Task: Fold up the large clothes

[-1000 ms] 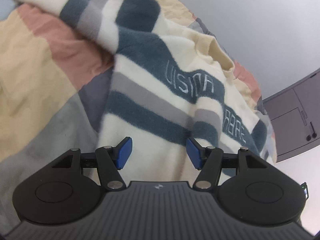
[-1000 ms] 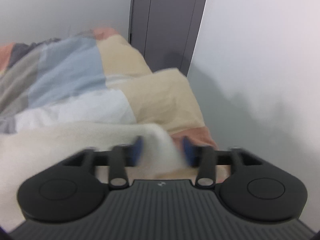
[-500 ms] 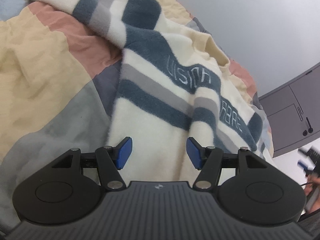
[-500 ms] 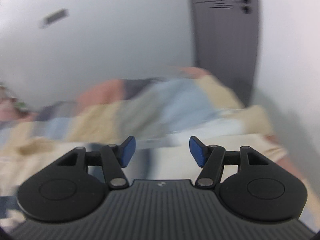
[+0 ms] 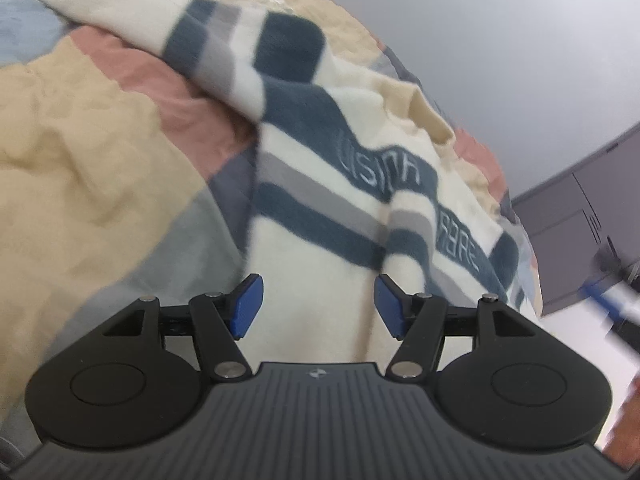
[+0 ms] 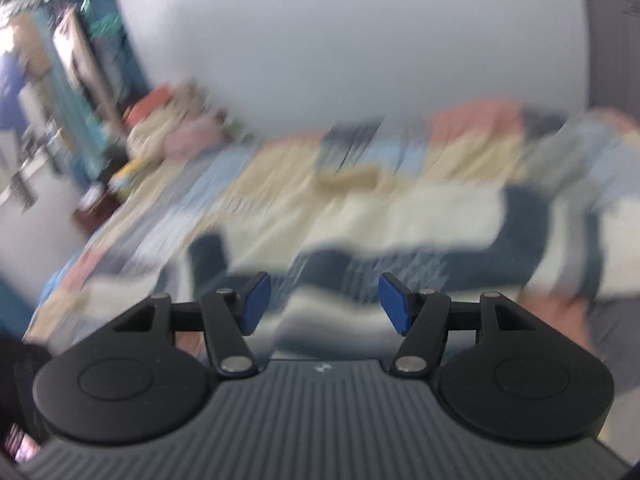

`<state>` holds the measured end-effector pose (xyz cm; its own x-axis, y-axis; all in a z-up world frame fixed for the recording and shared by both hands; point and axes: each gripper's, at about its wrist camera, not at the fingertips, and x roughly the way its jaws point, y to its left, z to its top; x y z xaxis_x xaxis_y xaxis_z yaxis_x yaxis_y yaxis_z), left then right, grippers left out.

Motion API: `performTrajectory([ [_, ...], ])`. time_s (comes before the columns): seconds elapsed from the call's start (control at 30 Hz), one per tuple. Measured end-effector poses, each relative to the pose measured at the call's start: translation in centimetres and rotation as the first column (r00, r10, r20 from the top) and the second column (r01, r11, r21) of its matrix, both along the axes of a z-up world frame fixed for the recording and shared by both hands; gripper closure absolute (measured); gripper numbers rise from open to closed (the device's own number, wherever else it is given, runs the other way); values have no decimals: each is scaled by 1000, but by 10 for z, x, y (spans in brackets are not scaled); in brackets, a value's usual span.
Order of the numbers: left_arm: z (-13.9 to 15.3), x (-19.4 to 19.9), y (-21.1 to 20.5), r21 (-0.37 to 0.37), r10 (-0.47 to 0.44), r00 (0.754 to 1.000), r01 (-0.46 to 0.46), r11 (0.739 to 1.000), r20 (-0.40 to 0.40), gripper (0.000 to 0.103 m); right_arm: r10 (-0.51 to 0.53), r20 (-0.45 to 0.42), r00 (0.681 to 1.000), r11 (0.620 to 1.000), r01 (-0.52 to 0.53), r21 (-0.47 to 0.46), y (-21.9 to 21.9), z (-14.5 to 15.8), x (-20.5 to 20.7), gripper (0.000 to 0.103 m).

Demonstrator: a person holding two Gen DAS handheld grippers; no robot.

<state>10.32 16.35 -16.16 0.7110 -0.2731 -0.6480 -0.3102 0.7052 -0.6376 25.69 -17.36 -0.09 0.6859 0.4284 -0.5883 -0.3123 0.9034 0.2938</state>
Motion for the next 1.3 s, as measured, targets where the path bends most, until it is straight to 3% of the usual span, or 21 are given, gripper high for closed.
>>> performTrajectory([
  [0.17, -5, 1, 6, -19, 20, 1000, -21, 1000, -16, 35, 161, -138, 977, 987, -162, 4, 38, -64, -28, 41],
  [0.4, -19, 10, -2, -33, -1, 998, -1, 999, -58, 35, 293, -130, 947, 951, -302, -63, 66, -117, -51, 42],
  [0.43, -21, 11, -4, -33, -8, 998, 5, 999, -64, 35, 303, -126, 945, 948, -313, -65, 66, -121, -50, 47],
  [0.47, -22, 13, -6, -28, -10, 998, 8, 1000, -68, 34, 308, -119, 944, 944, -318, -83, 65, -124, -51, 66],
  [0.53, -23, 15, -9, -14, -17, 997, 16, 1000, -73, 33, 310, -113, 944, 938, -323, -124, 63, -125, -48, 79],
  [0.63, -26, 16, -10, -31, -20, 997, 18, 999, -73, 33, 271, -147, 951, 961, -276, -14, 47, -126, -35, 90],
  [0.73, -26, 16, -11, -37, -31, 998, 29, 999, -61, 33, 185, -141, 973, 982, -179, 57, 25, -120, -35, 91],
  [0.83, -25, 15, -14, -29, -36, 998, 34, 999, -61, 33, 108, -114, 988, 994, -107, 16, 11, -118, -38, 91],
  [1.03, -25, 4, -22, 25, -45, 994, 48, 999, -100, 33, -43, -182, 982, 999, 48, 22, -25, -125, -21, 91],
  [1.2, -25, -16, -37, 93, -21, 988, 36, 995, -154, 33, -58, -214, 975, 996, 70, 49, -33, -133, -19, 91],
  [1.3, -29, -31, -55, 67, -50, 980, 64, 996, -192, 33, -52, -213, 976, 995, 68, 68, -36, -132, -20, 91],
])
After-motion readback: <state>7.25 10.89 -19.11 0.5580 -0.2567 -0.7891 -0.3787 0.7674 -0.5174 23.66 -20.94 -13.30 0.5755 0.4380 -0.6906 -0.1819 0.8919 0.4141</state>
